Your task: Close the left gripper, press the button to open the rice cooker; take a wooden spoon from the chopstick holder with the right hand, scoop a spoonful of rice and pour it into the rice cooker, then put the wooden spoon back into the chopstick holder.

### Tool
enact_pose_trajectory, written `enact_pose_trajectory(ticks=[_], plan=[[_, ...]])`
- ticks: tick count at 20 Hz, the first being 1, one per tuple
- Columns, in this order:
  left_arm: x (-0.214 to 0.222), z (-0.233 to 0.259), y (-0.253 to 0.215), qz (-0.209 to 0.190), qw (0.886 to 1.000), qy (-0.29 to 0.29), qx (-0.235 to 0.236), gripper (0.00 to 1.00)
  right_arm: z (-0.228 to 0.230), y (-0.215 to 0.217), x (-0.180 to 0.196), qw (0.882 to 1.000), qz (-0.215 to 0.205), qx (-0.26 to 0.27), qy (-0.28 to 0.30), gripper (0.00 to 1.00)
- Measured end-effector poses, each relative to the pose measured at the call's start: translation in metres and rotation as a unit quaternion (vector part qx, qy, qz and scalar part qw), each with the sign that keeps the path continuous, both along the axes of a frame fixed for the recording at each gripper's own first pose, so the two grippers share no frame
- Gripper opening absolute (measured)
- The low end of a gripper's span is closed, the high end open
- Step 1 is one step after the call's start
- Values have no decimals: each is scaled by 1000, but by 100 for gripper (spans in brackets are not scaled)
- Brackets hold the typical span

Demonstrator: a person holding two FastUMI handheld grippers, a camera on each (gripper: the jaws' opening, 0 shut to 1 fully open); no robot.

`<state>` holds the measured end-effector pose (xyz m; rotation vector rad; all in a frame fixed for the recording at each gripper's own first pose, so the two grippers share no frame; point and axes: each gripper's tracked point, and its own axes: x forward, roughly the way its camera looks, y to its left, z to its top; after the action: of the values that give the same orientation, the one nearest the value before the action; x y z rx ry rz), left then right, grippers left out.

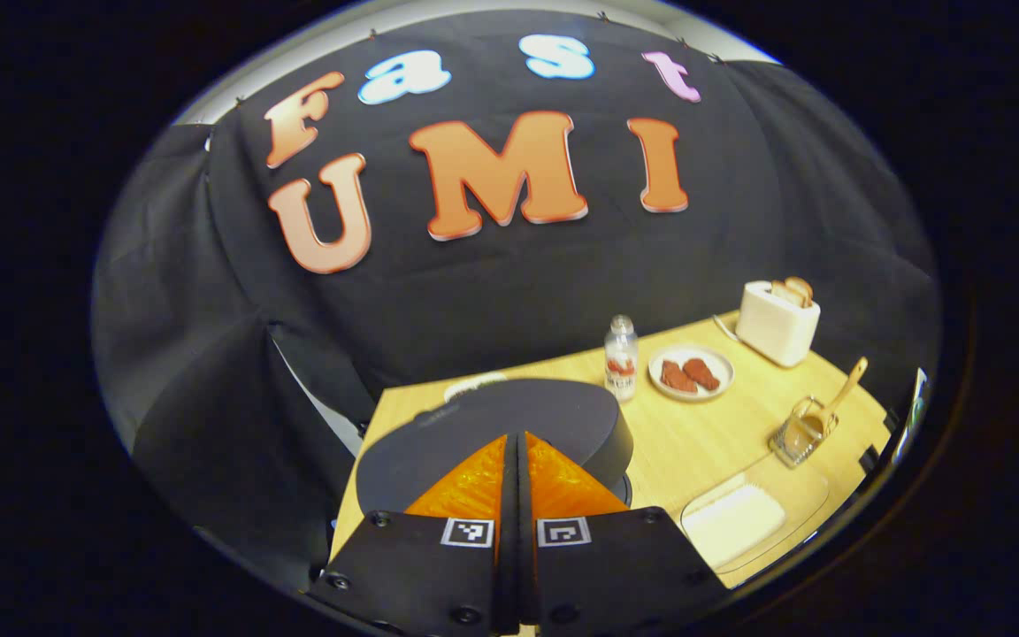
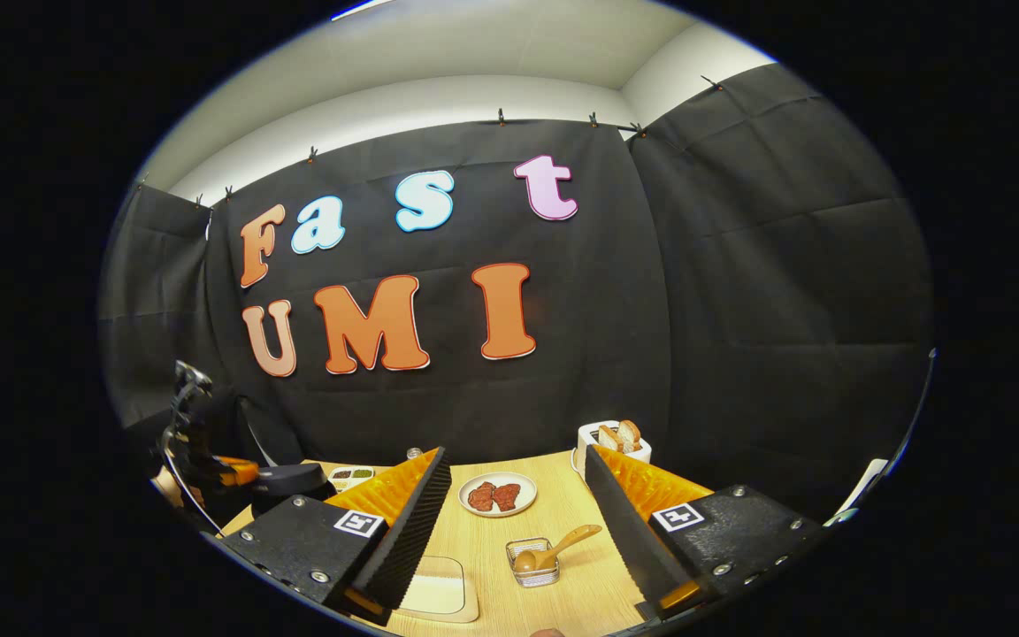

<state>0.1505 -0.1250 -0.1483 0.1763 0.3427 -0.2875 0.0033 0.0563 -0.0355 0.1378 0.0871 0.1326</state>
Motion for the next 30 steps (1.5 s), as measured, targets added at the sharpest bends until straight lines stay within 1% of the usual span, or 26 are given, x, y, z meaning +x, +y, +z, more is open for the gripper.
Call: enact_pose_trajectory(ticks=[1,2,3,4,6,10,12,16,17,18,19,22,23,24,26,29,30], plan=[[-3,22,6,7,1000,-20,-14,4,2,1,0,1000,0,-2,-3,95],[-8,40,9,8,999,-33,-30,4,3,1,0,1000,0,-5,-8,95],[-13,53,10,10,998,-44,-46,0,6,2,1,1000,0,-7,-14,95],[-18,67,12,12,997,-57,-58,4,8,3,1,1000,0,-8,-19,95],[-28,90,19,13,994,-81,-70,4,10,5,3,1000,1,-9,-25,95],[-44,115,25,18,990,-97,-100,4,9,7,8,999,2,-13,-32,95],[-49,126,33,26,988,-107,-105,4,8,5,10,999,-1,-13,-36,95],[-58,138,52,53,986,-130,-91,5,-4,3,19,999,-5,1,-32,95],[-61,143,54,57,984,-136,-96,5,-8,1,22,999,-6,5,-32,95],[-62,148,56,62,982,-143,-104,2,-11,1,25,999,-8,9,-32,95],[-62,152,59,68,980,-149,-111,2,-15,-1,28,999,-10,13,-32,95],[-73,161,64,69,977,-155,-127,35,-34,-1,39,999,-10,23,-26,95],[-76,162,65,68,977,-156,-127,33,-42,-2,43,999,-11,26,-25,95],[-79,164,68,69,977,-159,-126,34,-49,-4,46,999,-13,31,-25,95],[-83,170,71,69,976,-167,-124,60,-65,-10,57,998,-23,49,-24,95],[-90,186,85,89,969,-201,-115,100,-100,-19,72,997,-36,68,-9,95],[-92,190,90,101,966,-212,-111,100,-113,-22,78,997,-41,69,0,95]])
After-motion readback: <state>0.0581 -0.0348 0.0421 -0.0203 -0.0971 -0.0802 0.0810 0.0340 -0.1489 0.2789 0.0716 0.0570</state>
